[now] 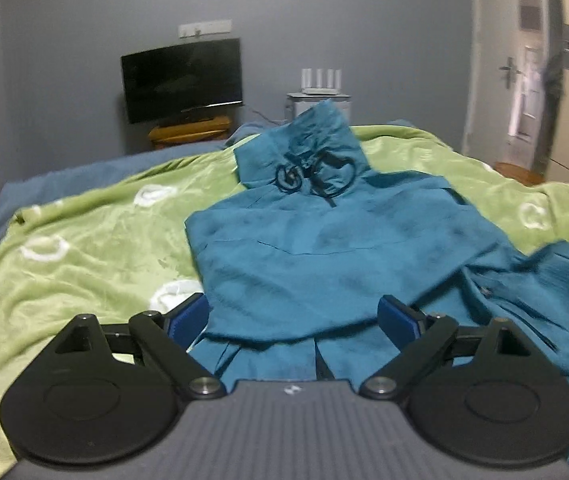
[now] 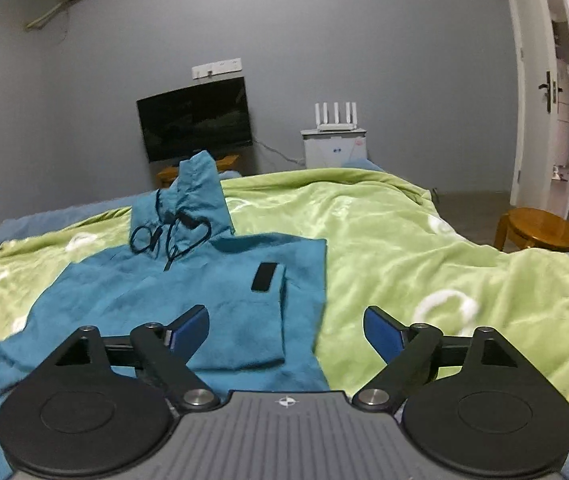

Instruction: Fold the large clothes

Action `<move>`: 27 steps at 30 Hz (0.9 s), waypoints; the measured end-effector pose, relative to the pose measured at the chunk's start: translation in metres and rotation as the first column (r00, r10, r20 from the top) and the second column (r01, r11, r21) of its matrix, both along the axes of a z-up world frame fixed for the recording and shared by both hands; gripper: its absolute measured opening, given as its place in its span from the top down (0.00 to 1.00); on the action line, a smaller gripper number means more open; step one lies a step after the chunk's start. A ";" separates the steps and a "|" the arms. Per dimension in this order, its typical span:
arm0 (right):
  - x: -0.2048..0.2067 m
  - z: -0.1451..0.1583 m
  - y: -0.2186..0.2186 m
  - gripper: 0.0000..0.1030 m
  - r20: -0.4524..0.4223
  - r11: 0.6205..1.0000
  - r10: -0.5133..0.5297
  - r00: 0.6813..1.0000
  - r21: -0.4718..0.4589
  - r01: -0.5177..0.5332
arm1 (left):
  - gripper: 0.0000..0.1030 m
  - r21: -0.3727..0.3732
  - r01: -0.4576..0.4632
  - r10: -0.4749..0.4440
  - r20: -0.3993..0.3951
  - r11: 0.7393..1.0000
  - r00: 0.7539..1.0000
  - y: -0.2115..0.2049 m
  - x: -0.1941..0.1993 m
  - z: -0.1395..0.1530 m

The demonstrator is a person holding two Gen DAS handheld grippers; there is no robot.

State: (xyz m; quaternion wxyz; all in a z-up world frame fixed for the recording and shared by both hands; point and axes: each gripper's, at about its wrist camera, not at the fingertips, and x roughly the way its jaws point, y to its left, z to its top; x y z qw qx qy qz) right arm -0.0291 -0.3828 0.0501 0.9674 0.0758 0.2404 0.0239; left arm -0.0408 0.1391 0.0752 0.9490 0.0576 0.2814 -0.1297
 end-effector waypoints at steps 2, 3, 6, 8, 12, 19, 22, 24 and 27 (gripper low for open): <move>-0.018 0.004 -0.012 0.15 -0.038 0.999 0.029 0.999 0.015 -0.028 | 0.09 0.020 0.013 -0.012 -0.037 1.000 0.999 0.010 -0.020 0.009; -0.032 0.005 -0.017 0.15 -0.056 0.999 0.041 0.998 0.018 -0.040 | 0.09 0.030 0.011 -0.009 -0.054 0.999 0.998 0.015 -0.028 0.012; -0.065 0.000 -0.025 0.15 -0.119 0.998 0.068 0.991 0.006 -0.067 | 0.09 0.048 -0.035 0.040 -0.119 0.998 0.992 0.033 -0.051 0.012; -0.079 -0.006 -0.027 0.15 -0.164 0.996 0.087 0.983 0.008 -0.087 | 0.09 0.004 -0.073 0.072 -0.186 0.997 0.980 0.048 -0.062 0.007; -0.106 -0.022 -0.021 0.15 -0.250 0.991 0.134 0.959 0.013 -0.136 | 0.10 -0.106 -0.133 0.096 -0.303 0.985 0.948 0.066 -0.082 -0.008; -0.135 -0.040 -0.006 0.24 -0.340 0.975 0.214 0.916 0.024 -0.219 | 0.51 -0.179 -0.134 0.051 -0.406 0.975 0.912 0.060 -0.101 -0.031; -0.136 -0.042 -0.002 0.31 -0.349 0.964 0.259 0.901 0.038 -0.262 | 0.53 -0.204 -0.146 0.049 -0.415 0.968 0.908 0.061 -0.096 -0.034; -0.133 -0.044 0.001 0.36 -0.365 0.961 0.272 0.890 0.053 -0.272 | 0.53 -0.201 -0.146 0.047 -0.430 0.969 0.901 0.057 -0.089 -0.038; -0.130 -0.049 0.000 0.35 -0.380 0.958 0.285 0.880 0.085 -0.274 | 0.53 -0.202 -0.130 0.024 -0.455 0.971 0.890 0.051 -0.084 -0.044</move>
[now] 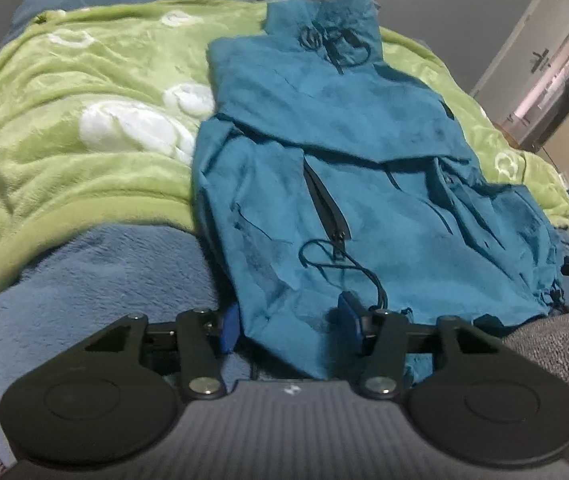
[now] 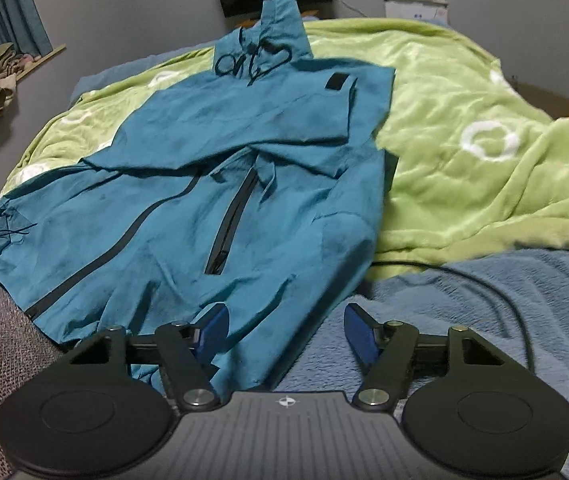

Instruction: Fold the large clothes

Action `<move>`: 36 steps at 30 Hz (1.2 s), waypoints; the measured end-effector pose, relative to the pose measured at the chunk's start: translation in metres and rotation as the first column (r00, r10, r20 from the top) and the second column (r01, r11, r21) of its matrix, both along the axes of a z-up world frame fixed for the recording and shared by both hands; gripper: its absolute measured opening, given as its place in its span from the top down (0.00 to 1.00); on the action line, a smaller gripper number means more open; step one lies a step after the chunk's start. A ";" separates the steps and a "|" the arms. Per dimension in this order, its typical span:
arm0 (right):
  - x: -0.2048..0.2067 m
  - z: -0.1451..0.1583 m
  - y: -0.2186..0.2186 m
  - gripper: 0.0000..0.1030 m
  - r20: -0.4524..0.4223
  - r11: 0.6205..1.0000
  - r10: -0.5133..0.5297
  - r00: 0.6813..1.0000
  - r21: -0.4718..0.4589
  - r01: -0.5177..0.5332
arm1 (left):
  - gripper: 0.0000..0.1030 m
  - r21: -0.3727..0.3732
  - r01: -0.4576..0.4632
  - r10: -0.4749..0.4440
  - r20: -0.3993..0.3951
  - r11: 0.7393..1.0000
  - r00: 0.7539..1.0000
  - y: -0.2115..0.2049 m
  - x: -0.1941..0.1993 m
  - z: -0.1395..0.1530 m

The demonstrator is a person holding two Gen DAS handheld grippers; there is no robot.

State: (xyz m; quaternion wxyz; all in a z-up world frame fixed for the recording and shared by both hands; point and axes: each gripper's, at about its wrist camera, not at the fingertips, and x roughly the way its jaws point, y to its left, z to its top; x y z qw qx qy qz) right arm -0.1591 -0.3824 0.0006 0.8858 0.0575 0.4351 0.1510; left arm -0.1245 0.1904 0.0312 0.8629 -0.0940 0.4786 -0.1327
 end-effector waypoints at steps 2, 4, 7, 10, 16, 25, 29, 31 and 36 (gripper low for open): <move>0.001 -0.004 0.000 0.35 -0.020 1.000 0.002 1.000 0.031 -0.001 | 0.54 -0.027 0.021 -0.022 -0.024 0.999 0.999 0.000 0.001 -0.002; 0.001 -0.007 0.005 0.36 -0.041 0.998 0.038 0.998 0.052 -0.036 | 0.56 -0.046 0.028 -0.029 -0.020 0.999 0.999 0.002 0.000 -0.001; 0.000 -0.013 0.014 0.36 -0.066 0.994 0.093 0.993 0.071 -0.088 | 0.58 -0.131 0.066 -0.062 0.032 0.989 0.998 0.005 -0.007 0.006; 0.003 -0.017 0.023 0.36 -0.074 0.992 0.108 0.991 0.069 -0.103 | 0.58 -0.104 0.100 -0.099 0.013 0.990 0.995 0.000 -0.007 0.004; 0.007 -0.018 0.030 0.36 -0.085 0.992 0.122 0.989 0.052 -0.118 | 0.59 -0.219 0.054 -0.081 -0.113 0.974 0.990 0.014 0.001 -0.013; 0.020 0.011 0.017 0.87 0.068 0.989 0.071 0.995 0.125 -0.079 | 0.87 -0.203 0.106 -0.106 0.008 0.974 0.994 0.003 0.021 0.018; 0.032 0.037 0.011 0.87 0.157 0.984 0.059 0.986 0.156 -0.083 | 0.89 -0.238 0.097 -0.085 0.061 0.966 0.994 0.005 0.044 0.035; 0.040 0.052 0.006 0.87 0.206 0.980 0.036 0.978 0.182 -0.075 | 0.90 -0.249 0.085 -0.063 0.093 0.965 0.994 0.007 0.058 0.043; 0.080 0.078 -0.012 0.87 0.315 0.970 -0.061 0.947 0.243 -0.018 | 0.90 -0.330 0.017 0.034 0.149 0.944 0.988 0.016 0.104 0.057</move>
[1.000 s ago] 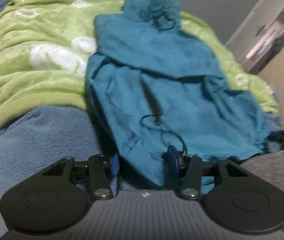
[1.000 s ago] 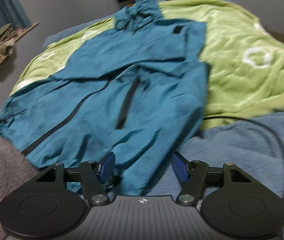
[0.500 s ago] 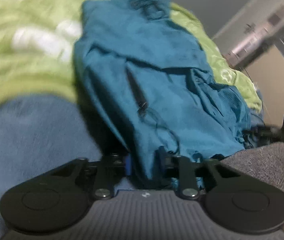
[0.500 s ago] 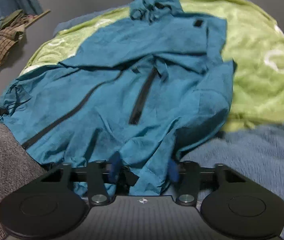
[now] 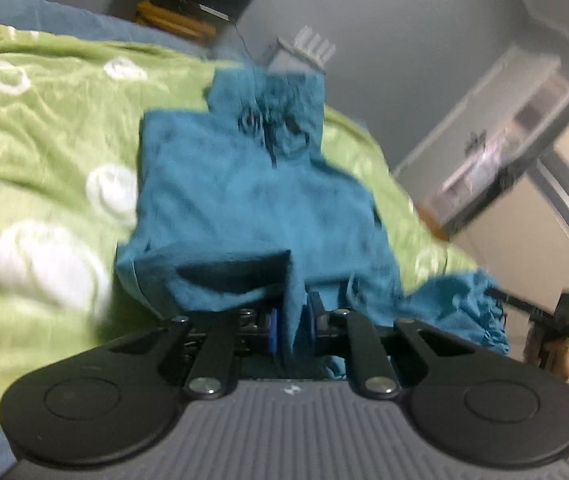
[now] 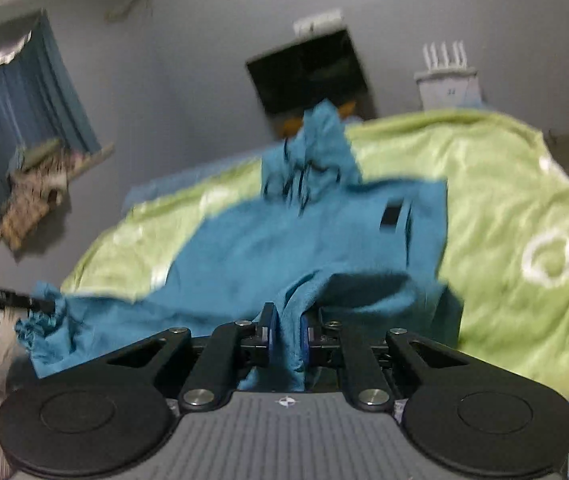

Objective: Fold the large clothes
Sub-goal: 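Grasp the hem with both tools and lift it toward the hood, then lay the hem over the hood and open both tools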

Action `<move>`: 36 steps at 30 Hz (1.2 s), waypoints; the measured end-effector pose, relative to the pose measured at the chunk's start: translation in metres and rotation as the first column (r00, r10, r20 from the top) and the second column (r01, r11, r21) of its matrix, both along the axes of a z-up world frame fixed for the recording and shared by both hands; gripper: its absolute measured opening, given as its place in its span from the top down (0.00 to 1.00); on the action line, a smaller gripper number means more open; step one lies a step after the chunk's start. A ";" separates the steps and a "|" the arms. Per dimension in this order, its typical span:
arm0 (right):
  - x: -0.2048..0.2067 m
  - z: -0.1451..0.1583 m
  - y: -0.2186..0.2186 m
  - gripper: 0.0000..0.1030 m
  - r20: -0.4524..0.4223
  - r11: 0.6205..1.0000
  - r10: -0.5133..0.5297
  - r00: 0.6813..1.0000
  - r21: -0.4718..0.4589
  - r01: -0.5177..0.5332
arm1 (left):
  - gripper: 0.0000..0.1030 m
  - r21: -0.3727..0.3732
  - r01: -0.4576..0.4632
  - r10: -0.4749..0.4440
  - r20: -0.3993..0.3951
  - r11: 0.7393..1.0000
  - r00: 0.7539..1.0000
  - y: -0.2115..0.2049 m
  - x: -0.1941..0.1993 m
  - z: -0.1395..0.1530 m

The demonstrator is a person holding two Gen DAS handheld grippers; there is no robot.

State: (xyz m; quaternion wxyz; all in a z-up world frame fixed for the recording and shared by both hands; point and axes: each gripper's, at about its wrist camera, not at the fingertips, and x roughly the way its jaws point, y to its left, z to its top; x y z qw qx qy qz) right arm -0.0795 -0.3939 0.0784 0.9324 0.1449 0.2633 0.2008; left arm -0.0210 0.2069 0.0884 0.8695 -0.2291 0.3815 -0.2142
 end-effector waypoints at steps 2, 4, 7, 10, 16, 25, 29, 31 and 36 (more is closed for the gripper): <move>0.021 0.005 -0.008 0.87 0.024 0.998 -0.046 0.999 0.049 0.045 | 0.90 -0.022 -0.035 0.036 0.037 0.999 0.999 0.002 0.022 0.006; 0.044 0.005 -0.015 0.87 0.034 0.992 -0.091 0.995 0.095 0.088 | 0.90 -0.026 -0.071 0.073 0.070 0.997 0.995 0.002 0.046 0.011; 0.079 0.003 -0.021 0.87 0.033 0.981 -0.155 0.987 0.125 0.150 | 0.90 -0.011 -0.116 0.117 0.117 0.993 0.986 -0.002 0.085 0.020; 0.116 0.001 -0.025 0.88 0.032 0.967 -0.225 0.974 0.131 0.219 | 0.90 0.041 -0.165 0.156 0.168 0.985 0.973 -0.013 0.127 0.023; 0.202 -0.016 -0.015 0.88 0.014 0.938 -0.340 0.940 0.075 0.338 | 0.90 0.118 -0.241 0.215 0.197 0.963 0.957 -0.033 0.215 0.014; 0.284 -0.067 -0.007 0.43 -0.001 0.876 -0.481 0.877 0.033 0.481 | 0.39 0.178 -0.364 0.352 0.096 0.914 0.931 -0.028 0.284 -0.044; 0.291 -0.084 0.008 0.43 0.028 0.915 -0.399 0.916 -0.055 0.400 | 0.23 0.217 -0.398 0.367 0.168 0.892 0.915 -0.029 0.267 -0.062; 0.298 -0.093 0.027 0.42 0.059 0.924 -0.342 0.938 -0.159 0.347 | 0.23 0.214 -0.379 0.349 0.167 0.900 0.922 -0.034 0.257 -0.076; 0.335 -0.109 0.078 0.28 0.108 0.882 -0.233 0.967 -0.395 0.256 | 0.23 0.363 -0.320 0.280 0.161 0.875 0.947 -0.057 0.245 -0.120</move>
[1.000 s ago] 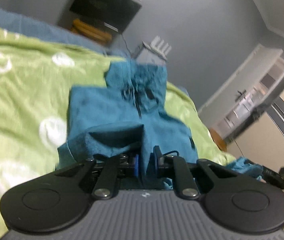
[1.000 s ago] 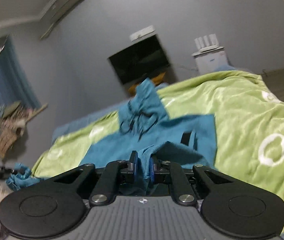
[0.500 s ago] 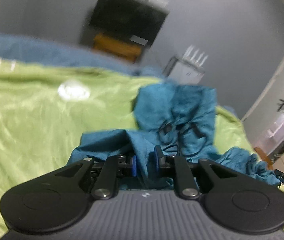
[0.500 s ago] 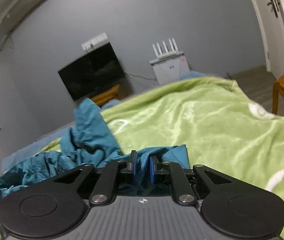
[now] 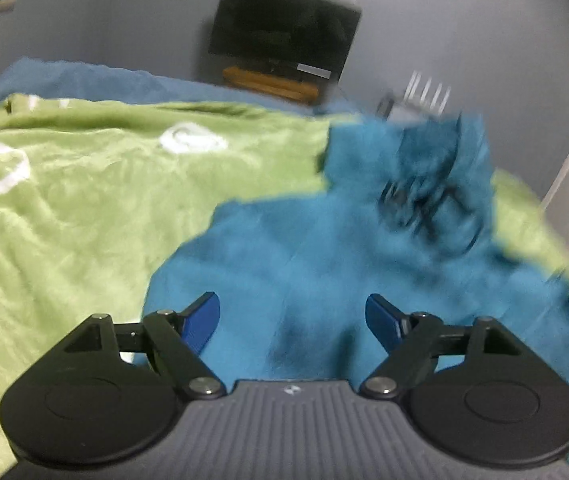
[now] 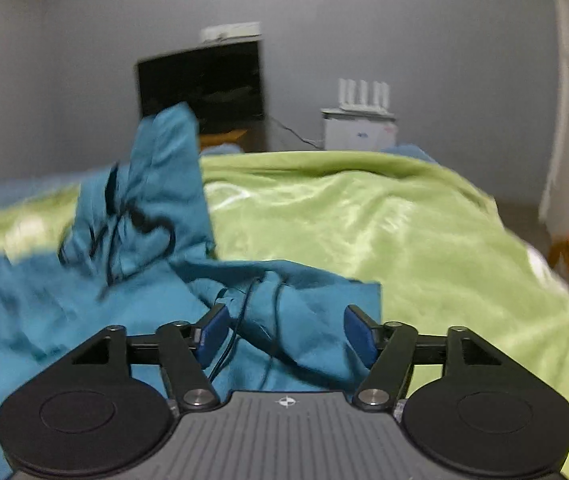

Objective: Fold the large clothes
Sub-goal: 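Lay the hem over the hood and open both tools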

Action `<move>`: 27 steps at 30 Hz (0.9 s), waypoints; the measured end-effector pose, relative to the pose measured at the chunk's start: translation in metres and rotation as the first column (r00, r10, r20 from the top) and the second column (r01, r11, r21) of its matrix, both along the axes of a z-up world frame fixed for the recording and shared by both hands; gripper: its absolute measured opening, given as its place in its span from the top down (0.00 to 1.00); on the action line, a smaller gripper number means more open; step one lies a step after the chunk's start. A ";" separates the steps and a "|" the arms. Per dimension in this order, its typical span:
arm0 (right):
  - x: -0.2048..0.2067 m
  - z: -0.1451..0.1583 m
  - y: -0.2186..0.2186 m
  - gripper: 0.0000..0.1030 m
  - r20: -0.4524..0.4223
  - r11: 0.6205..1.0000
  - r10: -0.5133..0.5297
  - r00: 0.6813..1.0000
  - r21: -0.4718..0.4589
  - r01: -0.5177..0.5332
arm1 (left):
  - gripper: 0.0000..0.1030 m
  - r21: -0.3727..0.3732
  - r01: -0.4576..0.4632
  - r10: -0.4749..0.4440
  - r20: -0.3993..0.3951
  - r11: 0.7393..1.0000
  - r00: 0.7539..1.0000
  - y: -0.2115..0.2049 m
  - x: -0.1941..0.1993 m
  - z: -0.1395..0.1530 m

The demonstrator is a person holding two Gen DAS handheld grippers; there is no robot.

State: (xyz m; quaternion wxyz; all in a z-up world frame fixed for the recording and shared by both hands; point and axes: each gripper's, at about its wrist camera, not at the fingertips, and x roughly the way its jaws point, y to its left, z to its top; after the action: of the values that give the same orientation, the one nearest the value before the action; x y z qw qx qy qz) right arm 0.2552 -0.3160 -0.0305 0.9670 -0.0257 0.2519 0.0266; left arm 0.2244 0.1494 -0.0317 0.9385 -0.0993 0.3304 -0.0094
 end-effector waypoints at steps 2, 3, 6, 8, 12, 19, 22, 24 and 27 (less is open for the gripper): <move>0.018 -0.007 0.012 0.28 -0.036 0.998 -0.001 0.999 -0.068 -0.001 | 0.23 0.072 0.012 -0.011 -0.012 0.997 1.000 -0.006 0.001 -0.014; 0.026 -0.011 0.015 0.37 -0.060 0.996 -0.011 0.998 -0.084 0.006 | 0.23 0.090 0.021 -0.020 -0.009 0.996 1.000 -0.006 0.000 -0.019; 0.040 -0.019 0.016 0.85 -0.105 0.994 -0.001 0.994 -0.112 -0.010 | 0.23 0.139 0.044 -0.042 -0.012 0.989 0.999 -0.009 -0.001 -0.030; 0.041 -0.019 0.012 0.87 -0.067 0.991 -0.013 0.998 -0.134 0.004 | 0.21 0.173 0.056 -0.054 -0.016 0.983 0.998 -0.012 0.000 -0.035; 0.046 -0.019 0.002 0.82 -0.009 0.981 -0.122 0.993 -0.151 0.119 | 0.18 0.224 0.081 -0.075 -0.034 0.971 0.997 -0.017 0.004 -0.047; 0.009 -0.018 -0.007 0.58 0.038 0.975 -0.222 0.974 0.000 0.222 | 0.12 0.259 0.085 -0.071 -0.064 0.962 0.995 -0.019 0.007 -0.061; -0.037 -0.015 0.005 0.51 0.088 0.988 -0.155 0.984 0.006 0.155 | 0.12 0.289 0.077 -0.068 -0.040 0.954 0.997 -0.023 0.000 -0.057; -0.072 -0.017 0.020 0.43 0.105 0.997 -0.067 0.992 -0.014 0.069 | 0.12 0.344 0.078 -0.081 -0.004 0.936 0.997 -0.035 -0.011 -0.048; -0.115 -0.024 0.050 0.41 0.105 0.995 0.074 0.992 -0.069 -0.067 | 0.12 0.346 0.140 -0.177 0.077 0.928 0.981 -0.064 -0.041 -0.028</move>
State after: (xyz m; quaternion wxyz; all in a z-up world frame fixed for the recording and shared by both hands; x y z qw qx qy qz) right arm 0.1405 -0.2655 -0.0546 0.9763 -0.0674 0.1993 0.0509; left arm 0.1836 0.0857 -0.0595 0.9540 0.0911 0.2836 -0.0337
